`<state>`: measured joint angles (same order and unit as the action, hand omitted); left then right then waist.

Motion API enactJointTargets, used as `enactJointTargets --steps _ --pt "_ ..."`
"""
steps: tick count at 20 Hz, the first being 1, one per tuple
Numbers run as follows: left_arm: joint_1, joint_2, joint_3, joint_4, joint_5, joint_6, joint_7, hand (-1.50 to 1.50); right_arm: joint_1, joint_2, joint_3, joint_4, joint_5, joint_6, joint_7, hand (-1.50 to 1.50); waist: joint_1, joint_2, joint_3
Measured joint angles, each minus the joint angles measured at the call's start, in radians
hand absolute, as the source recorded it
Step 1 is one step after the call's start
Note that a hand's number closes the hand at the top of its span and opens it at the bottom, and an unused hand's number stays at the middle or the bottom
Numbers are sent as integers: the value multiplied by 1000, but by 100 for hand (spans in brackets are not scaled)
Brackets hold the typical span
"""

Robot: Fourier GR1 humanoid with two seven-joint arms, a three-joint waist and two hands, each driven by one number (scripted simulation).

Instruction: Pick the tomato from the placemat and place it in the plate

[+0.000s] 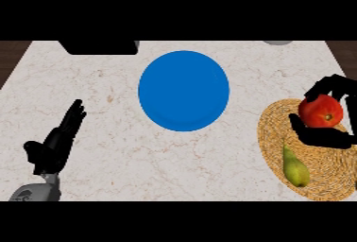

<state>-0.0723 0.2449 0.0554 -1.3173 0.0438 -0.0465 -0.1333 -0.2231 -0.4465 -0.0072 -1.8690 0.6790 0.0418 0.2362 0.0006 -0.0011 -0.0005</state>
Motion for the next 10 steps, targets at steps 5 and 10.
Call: enactJointTargets --steps 5,10 --pt "2 -11 -3 -22 -9 0 20 0 -165 68 64 80 55 31 76 150 8 1 0" --pt "17 -10 3 -30 -11 -17 10 0 -296 151 113 207 87 41 98 150 11 2 0"
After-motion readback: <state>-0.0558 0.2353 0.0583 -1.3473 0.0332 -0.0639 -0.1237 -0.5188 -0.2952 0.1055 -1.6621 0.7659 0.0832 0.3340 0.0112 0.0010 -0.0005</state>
